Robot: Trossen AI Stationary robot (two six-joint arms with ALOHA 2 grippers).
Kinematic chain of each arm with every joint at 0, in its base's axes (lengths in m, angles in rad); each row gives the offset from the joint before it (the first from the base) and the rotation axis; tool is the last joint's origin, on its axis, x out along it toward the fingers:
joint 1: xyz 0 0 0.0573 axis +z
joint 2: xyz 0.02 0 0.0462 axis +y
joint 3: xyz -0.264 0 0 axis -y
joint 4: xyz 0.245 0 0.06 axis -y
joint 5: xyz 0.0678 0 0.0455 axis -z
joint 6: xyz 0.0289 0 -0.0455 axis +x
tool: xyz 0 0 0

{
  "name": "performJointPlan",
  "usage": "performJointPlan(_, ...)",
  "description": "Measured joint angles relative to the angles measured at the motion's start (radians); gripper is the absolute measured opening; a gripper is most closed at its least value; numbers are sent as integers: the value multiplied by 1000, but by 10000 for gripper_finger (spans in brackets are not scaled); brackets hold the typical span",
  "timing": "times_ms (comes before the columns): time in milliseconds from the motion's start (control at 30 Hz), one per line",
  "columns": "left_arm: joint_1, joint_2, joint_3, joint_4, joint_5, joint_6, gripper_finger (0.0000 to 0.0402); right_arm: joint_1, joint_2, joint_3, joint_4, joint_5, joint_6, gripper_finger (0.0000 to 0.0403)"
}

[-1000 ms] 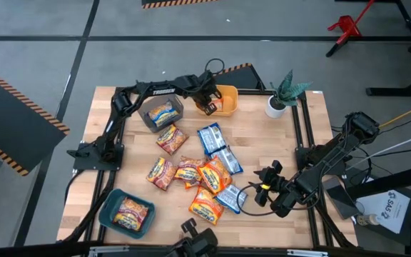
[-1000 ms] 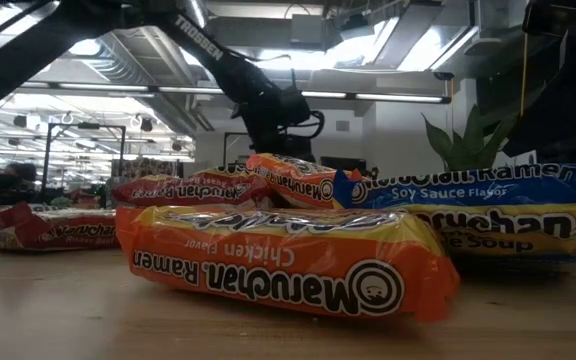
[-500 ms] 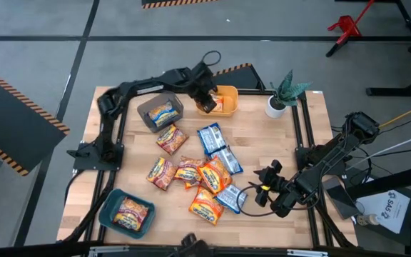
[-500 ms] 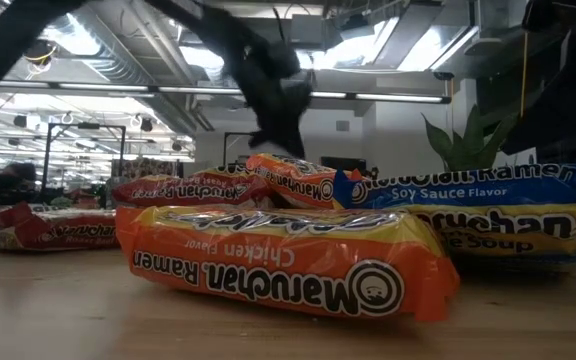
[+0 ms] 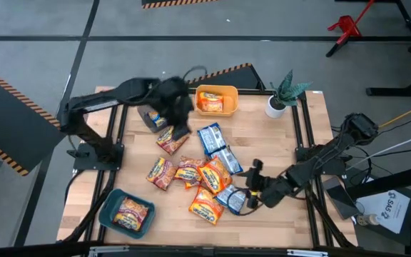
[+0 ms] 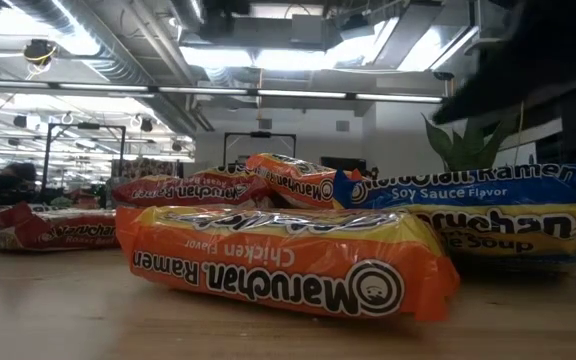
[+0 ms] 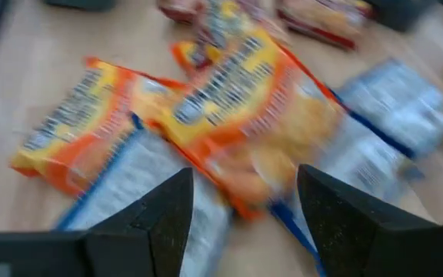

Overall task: Sort Maruchan noodles
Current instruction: Put the pack of orange ramen noodle soup into the yellow bin

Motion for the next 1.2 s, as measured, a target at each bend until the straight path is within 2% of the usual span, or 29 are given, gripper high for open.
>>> performJointPlan(67, -108, -30, -14, -16, -96, -50, 0, -32, 23, 14, 47, -54, -77, 221)
performJointPlan(200, -315, -64, -57, -14, -362, -225, 0, -66, 66, 69, 63, -70, -159, 224)
performJointPlan(267, -422, -65, -81, -14, -446, -277, 0, -71, 88, 102, 64, -73, -199, 233)
performJointPlan(367, -561, -67, -134, 7, -518, -388, 0, -71, 126, 149, 59, -80, -253, 257)
performJointPlan(467, -675, -68, -177, 73, -667, -484, 0, -69, 184, 204, 59, -75, -285, 287)
performJointPlan(600, -805, -68, -223, 187, -843, -527, 0, -69, 290, 294, 19, -36, -289, 320)
performJointPlan(733, -868, -68, -265, 252, -980, -530, 0, -68, 410, 422, -92, 33, -277, 336)
performJointPlan(833, -896, -68, -291, 263, -1057, -531, 0, -68, 491, 536, -222, 127, -242, 337)
performJointPlan(933, -906, -68, -321, 301, -1087, -529, 0, -69, 555, 634, -334, 172, -185, 333)
performJointPlan(1000, -905, -68, -343, 333, -1094, -528, 0, -69, 594, 679, -344, 168, -159, 331)
performJointPlan(1100, -893, -67, -370, 372, -1117, -527, 0, -69, 634, 715, -350, 156, -133, 331)
performJointPlan(1200, -882, -67, -396, 375, -1136, -527, 0, -69, 660, 722, -429, 159, -28, 331)
